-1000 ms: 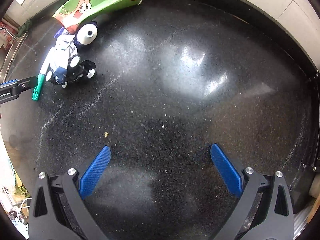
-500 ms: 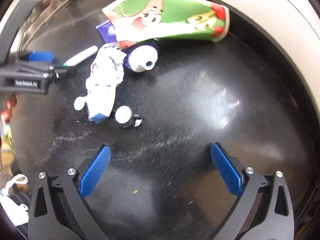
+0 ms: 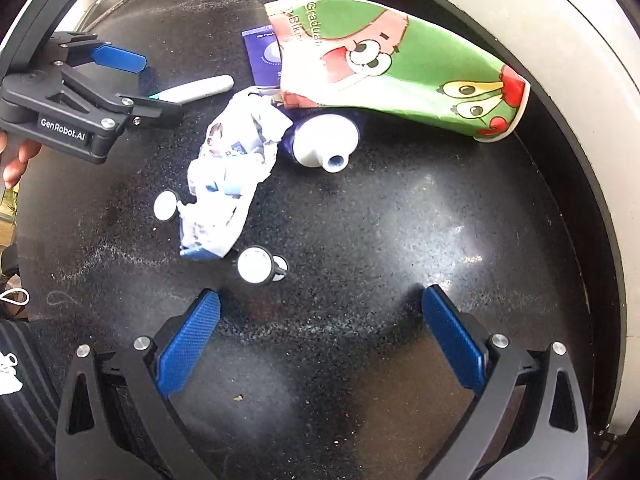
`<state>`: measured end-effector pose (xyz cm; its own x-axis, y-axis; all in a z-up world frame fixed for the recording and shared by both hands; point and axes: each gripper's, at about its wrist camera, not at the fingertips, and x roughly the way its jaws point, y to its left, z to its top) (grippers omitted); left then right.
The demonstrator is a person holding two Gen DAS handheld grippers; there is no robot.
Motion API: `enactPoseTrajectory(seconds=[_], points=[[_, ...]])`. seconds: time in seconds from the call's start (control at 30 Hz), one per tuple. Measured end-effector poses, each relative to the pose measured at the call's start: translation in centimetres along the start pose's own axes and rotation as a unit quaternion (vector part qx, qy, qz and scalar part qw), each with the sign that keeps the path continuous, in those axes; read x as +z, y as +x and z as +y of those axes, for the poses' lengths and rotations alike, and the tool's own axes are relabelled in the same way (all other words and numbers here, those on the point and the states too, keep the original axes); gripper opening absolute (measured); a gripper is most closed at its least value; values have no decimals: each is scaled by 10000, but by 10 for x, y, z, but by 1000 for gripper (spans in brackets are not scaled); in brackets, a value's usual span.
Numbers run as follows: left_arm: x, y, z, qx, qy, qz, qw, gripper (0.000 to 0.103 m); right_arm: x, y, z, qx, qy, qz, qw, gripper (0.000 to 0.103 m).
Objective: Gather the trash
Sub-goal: 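Grasp the green-capped white marker with the left tool, then grasp the small white toy car with the right tool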
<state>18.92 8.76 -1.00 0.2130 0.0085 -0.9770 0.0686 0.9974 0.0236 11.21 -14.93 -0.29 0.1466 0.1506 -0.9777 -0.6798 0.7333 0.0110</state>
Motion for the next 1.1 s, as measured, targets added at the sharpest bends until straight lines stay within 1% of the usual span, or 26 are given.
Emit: enactPoseTrajectory(seconds=[0.17, 0.23, 0.27, 0.3, 0.33, 0.4, 0.43, 0.57, 0.67, 0.77, 0.93, 0.97, 1.03, 1.07, 1.1], points=[[-12, -2, 4, -10, 6, -26, 10000, 97, 4, 1, 0, 4, 46, -21, 10000, 98], [-14, -3, 5, 3, -14, -86, 10000, 95, 3, 0, -1, 2, 65, -51, 10000, 98], [-15, -5, 7, 15, -60, -122, 9999, 89, 2, 2, -3, 0, 75, -59, 10000, 98], [-16, -8, 9, 36, -103, -213, 9997, 77, 1, 2, -3, -4, 91, -65, 9999, 98], [-18, -13, 12, 43, -105, -293, 9995, 67, -1, 5, -1, -7, 103, -72, 9999, 98], [-17, -20, 14, 105, -110, -406, 9991, 16, 0, 4, -1, -14, 127, -88, 9999, 98], [-17, -20, 16, 155, -130, -406, 9990, 13, -1, 4, -1, -14, 130, -101, 9999, 98], [-18, -22, 20, 135, -161, -393, 9990, 13, -2, 5, -3, -12, 117, -84, 9999, 98], [-16, -25, 32, 96, -366, -316, 9988, 13, 0, 6, -3, -15, 108, 4, 9999, 98], [-20, -20, 49, 222, -464, -277, 9983, 13, 3, 6, -3, -12, 87, 106, 9999, 98], [-31, -22, 94, 330, -884, -222, 9953, 13, 16, 7, -2, -2, 76, 128, 9999, 98], [-34, -22, 102, 335, -981, -205, 9944, 13, 18, 6, 0, 73, 35, 53, 10000, 95], [-40, -22, 117, 320, -1182, -154, 9924, 13, 21, -1, 4, 272, -90, -198, 9994, 78], [-42, -22, 123, 322, -1259, -141, 9914, 13, 23, -4, 5, 328, -125, -274, 9990, 61], [-47, -22, 130, 327, -1362, -135, 9901, 13, 25, -8, 5, 540, -103, -314, 9980, 40]])
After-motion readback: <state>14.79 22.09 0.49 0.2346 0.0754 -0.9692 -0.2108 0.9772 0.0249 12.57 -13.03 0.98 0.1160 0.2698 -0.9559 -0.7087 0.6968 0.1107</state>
